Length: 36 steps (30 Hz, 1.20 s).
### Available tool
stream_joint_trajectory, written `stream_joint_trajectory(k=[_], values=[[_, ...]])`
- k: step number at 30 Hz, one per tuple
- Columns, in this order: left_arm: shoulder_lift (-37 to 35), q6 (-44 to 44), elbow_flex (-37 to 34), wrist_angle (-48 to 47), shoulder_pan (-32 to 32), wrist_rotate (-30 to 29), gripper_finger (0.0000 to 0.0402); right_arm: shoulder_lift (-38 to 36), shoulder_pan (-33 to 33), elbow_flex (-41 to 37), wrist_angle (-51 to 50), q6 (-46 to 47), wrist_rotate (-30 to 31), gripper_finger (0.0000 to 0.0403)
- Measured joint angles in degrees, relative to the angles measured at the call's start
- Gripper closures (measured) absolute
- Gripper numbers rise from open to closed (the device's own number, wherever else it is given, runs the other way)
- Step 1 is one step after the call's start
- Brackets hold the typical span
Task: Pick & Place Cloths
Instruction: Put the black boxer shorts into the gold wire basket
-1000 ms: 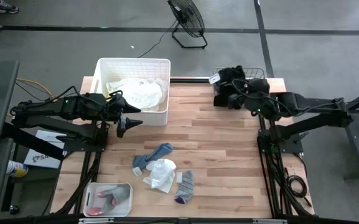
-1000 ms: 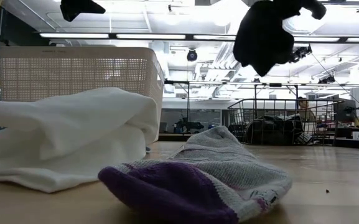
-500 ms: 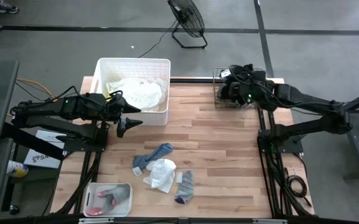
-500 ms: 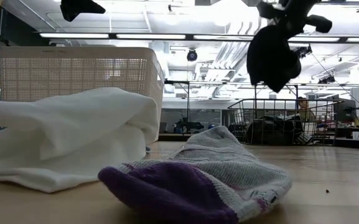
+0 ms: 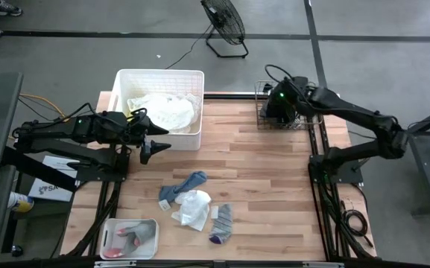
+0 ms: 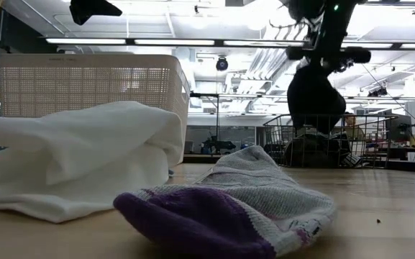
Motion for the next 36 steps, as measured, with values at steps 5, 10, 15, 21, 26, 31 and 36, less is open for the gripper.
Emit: stream_joint_trajectory(k=[5,10,15,21,26,31,36], values=[[0.0,0.0,0.0,0.0,0.0,0.0,0.0117,3.7,-4.0,0.0,2.1,-0.6,-1.6,0.0385],[0.0,0.0,0.0,0.0,0.0,0.0,0.0117,7.2,-7.4,0.0,2.5,-0.9,-2.4,0.0385],[0.0,-0.9,0.0,0.0,0.0,-0.3,0.0117,11.5,-10.1,0.0,2.5,-0.3,-6.4,0.0385],[0.0,-0.9,0.0,-0.1,0.0,-0.5,0.0117,17.5,-11.3,0.0,3.2,-0.8,-11.2,0.0385],[0.0,-1.1,0.0,-0.1,0.0,-0.5,0.0117,22.4,-11.5,0.0,3.7,-3.2,-12.8,0.0385],[0.0,-1.3,0.0,-0.1,0.0,-0.5,0.0117,26.6,-12.3,0.0,5.7,-5.7,-17.1,0.0385],[0.0,-1.5,0.0,-0.2,0.0,-0.6,0.0117,29.2,-13.0,0.0,6.6,-8.1,-19.3,0.0385]])
